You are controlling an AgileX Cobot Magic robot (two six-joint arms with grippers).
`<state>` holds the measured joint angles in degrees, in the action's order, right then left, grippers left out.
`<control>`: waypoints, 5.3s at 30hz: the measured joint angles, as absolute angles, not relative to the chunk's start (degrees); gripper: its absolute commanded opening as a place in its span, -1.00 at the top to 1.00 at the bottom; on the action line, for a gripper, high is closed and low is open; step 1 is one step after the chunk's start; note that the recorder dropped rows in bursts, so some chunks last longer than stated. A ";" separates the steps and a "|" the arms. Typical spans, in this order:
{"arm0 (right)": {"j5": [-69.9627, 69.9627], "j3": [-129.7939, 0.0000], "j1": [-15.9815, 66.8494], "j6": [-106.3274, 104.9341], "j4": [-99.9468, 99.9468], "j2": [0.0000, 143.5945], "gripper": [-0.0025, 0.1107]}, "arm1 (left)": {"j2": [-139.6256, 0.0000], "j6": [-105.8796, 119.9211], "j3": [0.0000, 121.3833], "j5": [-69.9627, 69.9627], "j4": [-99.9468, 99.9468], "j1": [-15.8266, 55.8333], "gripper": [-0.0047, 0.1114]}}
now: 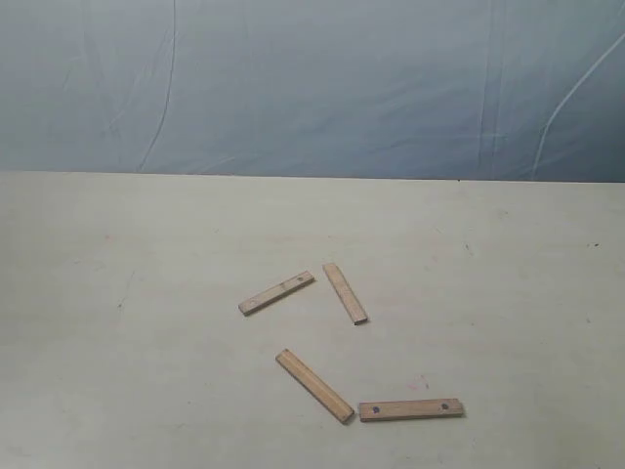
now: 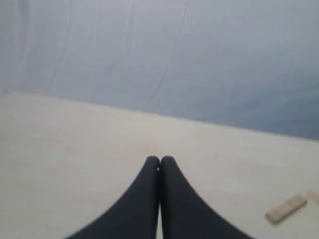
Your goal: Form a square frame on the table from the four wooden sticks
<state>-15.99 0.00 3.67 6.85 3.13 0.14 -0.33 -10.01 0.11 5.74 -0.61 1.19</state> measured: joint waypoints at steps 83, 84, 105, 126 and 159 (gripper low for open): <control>-15.99 0.00 3.67 6.85 3.37 0.14 0.97 | -111.66 -34.07 76.79 37.66 7.53 37.86 -0.03; -15.99 0.00 3.67 6.85 3.37 0.14 0.97 | -112.57 -36.83 76.79 37.20 6.58 38.36 -0.03; -15.99 0.00 3.67 6.85 3.57 0.14 0.97 | -119.47 -86.04 76.83 37.92 -13.70 49.65 -0.19; -15.99 0.00 3.67 6.85 3.57 0.14 0.97 | -120.31 -91.05 76.92 39.71 -19.31 50.21 0.91; -15.99 0.00 3.67 6.85 3.57 0.14 0.97 | -121.77 -53.90 77.96 39.00 -13.76 48.51 0.91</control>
